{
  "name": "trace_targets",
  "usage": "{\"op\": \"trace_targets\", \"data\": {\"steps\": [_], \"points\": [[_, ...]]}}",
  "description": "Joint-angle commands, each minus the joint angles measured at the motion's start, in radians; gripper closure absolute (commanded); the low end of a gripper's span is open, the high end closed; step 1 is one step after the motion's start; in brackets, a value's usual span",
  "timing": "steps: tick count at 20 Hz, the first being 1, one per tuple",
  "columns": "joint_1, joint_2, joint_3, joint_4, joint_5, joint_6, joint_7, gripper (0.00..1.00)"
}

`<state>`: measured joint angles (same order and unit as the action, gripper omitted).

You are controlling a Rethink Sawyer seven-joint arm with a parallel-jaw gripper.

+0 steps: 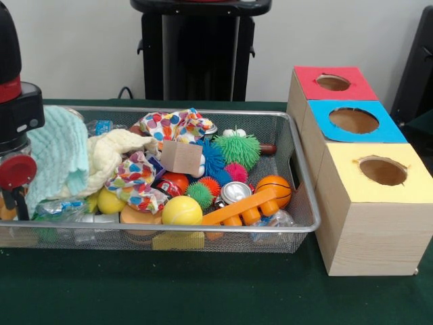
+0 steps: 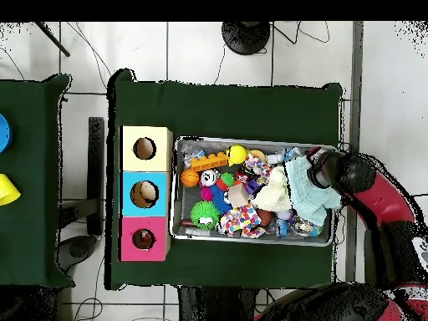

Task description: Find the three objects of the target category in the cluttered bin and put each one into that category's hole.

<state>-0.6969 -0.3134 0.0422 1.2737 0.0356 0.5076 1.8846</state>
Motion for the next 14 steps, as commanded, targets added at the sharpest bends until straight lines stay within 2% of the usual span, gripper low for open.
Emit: {"op": "trace_targets", "data": {"steps": [1, 14], "points": [[-0.008, 0.032, 0.080, 0.003, -0.036, -0.012, 0.000, 0.00], [-0.002, 0.026, 0.074, 0.000, -0.045, -0.007, -0.009, 0.00]]}}
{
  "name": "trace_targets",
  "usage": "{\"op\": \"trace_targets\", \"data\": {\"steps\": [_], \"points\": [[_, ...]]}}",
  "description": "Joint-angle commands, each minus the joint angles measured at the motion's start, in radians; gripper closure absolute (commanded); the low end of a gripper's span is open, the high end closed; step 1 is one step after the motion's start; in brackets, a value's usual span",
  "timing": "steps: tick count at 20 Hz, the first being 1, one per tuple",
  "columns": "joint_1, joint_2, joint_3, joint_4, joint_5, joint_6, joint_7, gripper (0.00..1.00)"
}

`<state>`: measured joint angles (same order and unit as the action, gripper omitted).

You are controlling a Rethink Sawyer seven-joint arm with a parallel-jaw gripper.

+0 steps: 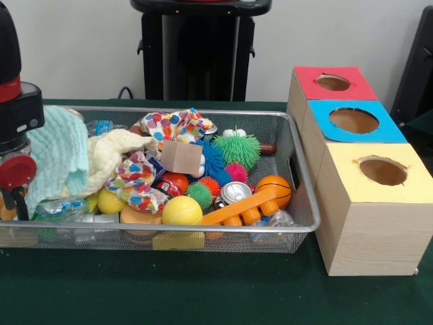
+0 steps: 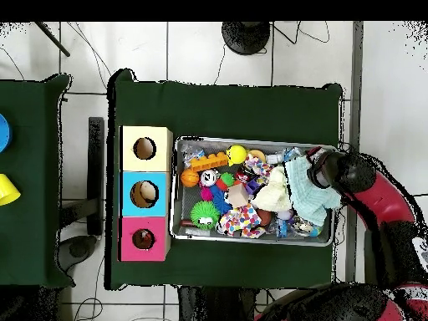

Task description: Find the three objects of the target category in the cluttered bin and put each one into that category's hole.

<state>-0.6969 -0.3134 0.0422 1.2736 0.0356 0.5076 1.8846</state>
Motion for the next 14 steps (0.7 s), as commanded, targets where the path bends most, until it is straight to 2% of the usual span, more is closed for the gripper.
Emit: {"op": "trace_targets", "data": {"steps": [1, 2, 3, 7, 14], "points": [[0.001, 0.026, 0.069, -0.003, -0.046, -0.001, -0.008, 0.00], [0.002, 0.027, 0.067, -0.006, -0.046, 0.005, -0.008, 0.00], [0.005, 0.028, 0.062, -0.013, -0.044, 0.016, -0.006, 1.00], [0.011, 0.029, 0.052, -0.020, -0.043, 0.040, -0.003, 1.00], [0.015, 0.019, 0.053, 0.000, -0.047, 0.015, 0.005, 1.00]]}}
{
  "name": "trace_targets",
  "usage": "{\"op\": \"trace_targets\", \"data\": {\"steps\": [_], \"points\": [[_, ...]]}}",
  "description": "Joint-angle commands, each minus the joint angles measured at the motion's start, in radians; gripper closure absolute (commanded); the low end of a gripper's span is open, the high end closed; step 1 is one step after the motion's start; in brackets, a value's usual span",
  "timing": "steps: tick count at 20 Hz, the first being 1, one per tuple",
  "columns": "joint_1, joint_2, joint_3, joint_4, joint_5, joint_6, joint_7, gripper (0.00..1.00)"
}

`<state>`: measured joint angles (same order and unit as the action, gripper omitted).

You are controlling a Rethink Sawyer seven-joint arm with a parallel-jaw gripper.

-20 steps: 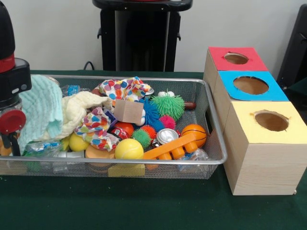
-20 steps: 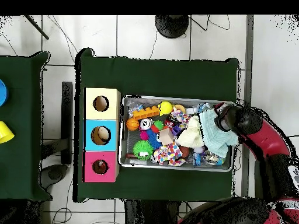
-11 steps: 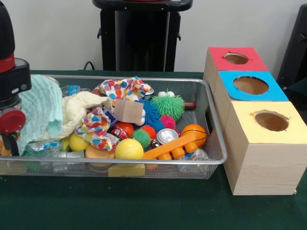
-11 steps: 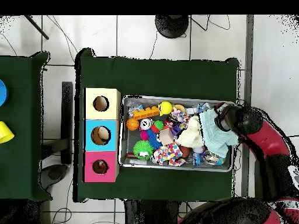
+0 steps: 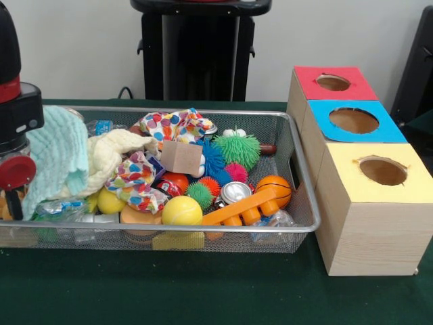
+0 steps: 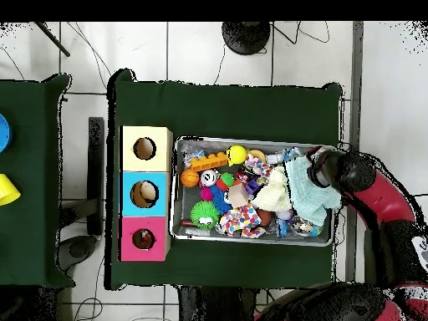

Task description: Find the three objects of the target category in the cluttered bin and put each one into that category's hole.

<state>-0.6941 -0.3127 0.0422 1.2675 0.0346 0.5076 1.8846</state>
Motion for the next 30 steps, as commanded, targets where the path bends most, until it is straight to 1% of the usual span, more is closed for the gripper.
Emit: {"op": "trace_targets", "data": {"steps": [1, 5, 9, 22, 23, 30], "points": [[0.012, 0.014, 0.054, 0.011, -0.045, 0.009, 0.007, 1.00], [0.012, 0.007, 0.053, 0.009, -0.049, 0.014, 0.003, 1.00], [0.025, -0.023, 0.035, 0.021, -0.049, 0.045, 0.010, 1.00], [0.021, -0.029, 0.042, 0.032, -0.053, 0.030, 0.005, 1.00], [0.022, -0.029, 0.042, 0.032, -0.054, 0.028, 0.004, 0.00], [0.019, -0.025, 0.045, 0.024, -0.056, 0.034, -0.001, 0.00]]}}
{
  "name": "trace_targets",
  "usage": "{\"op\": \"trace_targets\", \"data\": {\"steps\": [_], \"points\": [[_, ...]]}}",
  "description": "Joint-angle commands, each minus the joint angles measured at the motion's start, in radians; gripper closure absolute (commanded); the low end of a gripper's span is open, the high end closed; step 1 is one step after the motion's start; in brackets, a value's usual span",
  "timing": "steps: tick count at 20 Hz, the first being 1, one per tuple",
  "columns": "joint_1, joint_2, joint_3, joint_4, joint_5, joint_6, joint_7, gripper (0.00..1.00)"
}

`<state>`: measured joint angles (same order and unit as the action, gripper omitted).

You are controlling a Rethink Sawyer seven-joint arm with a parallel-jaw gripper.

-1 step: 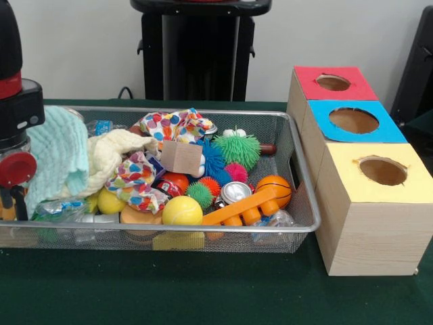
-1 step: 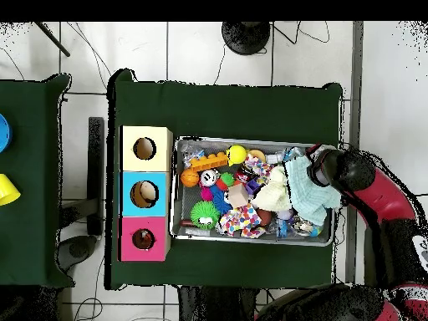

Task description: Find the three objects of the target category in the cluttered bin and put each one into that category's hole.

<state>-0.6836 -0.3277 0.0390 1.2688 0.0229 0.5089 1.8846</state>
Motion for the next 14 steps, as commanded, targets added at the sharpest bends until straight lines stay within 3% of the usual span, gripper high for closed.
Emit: {"op": "trace_targets", "data": {"steps": [1, 14], "points": [[0.008, -0.012, 0.050, 0.027, -0.045, 0.029, 0.000, 0.00], [-0.010, -0.040, 0.052, 0.079, -0.047, 0.009, 0.002, 0.00]]}}
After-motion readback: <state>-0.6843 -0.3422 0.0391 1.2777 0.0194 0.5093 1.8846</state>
